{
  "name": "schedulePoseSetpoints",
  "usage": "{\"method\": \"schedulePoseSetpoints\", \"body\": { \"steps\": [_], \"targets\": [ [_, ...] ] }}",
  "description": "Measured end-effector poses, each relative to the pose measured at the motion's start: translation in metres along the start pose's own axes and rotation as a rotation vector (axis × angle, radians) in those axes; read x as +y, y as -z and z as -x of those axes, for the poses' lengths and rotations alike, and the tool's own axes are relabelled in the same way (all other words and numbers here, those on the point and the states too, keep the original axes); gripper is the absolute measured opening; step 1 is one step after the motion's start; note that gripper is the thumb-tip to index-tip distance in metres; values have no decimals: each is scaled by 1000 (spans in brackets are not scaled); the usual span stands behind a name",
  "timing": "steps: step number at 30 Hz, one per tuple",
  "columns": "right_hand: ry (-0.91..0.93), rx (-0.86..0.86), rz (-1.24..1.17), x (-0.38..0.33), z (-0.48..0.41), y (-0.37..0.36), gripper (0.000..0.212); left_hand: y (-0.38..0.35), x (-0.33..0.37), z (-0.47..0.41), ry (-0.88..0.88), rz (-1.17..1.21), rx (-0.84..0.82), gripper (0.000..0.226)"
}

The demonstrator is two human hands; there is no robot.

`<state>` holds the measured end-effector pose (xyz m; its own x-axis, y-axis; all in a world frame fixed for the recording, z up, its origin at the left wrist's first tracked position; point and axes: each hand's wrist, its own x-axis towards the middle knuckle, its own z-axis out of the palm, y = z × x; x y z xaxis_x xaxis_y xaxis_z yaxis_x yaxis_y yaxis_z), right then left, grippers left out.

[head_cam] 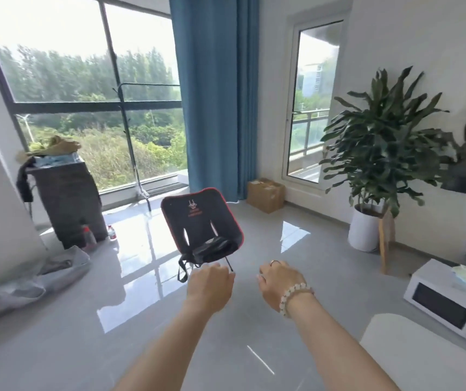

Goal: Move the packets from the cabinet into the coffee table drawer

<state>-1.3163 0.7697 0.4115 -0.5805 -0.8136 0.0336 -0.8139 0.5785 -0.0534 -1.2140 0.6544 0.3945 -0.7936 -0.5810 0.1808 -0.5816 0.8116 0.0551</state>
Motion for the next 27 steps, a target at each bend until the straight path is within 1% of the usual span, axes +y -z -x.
{"method": "schedulePoseSetpoints", "body": {
  "steps": [2,5,9,12,17,23,27],
  "targets": [
    [78,-6,7,-43,-26,-6,38,6,-54,-2,104,-19,16,42],
    [190,-16,34,-101,-57,-13,39,9,-128,4,268,-65,-20,44],
    [314,-8,79,-164,-88,-17,42,2,-202,29,441,-104,-71,43],
    [414,-7,102,-209,-109,-21,41,4,-242,38,548,-95,-74,42],
    [595,-14,66,-283,-137,-28,41,6,-299,51,691,-78,-59,42],
    [759,11,87,-355,-185,-33,40,12,-371,54,865,-68,-63,42],
    [850,6,42,-403,-227,-32,39,19,-409,45,961,-90,-44,42]
  ]
}}
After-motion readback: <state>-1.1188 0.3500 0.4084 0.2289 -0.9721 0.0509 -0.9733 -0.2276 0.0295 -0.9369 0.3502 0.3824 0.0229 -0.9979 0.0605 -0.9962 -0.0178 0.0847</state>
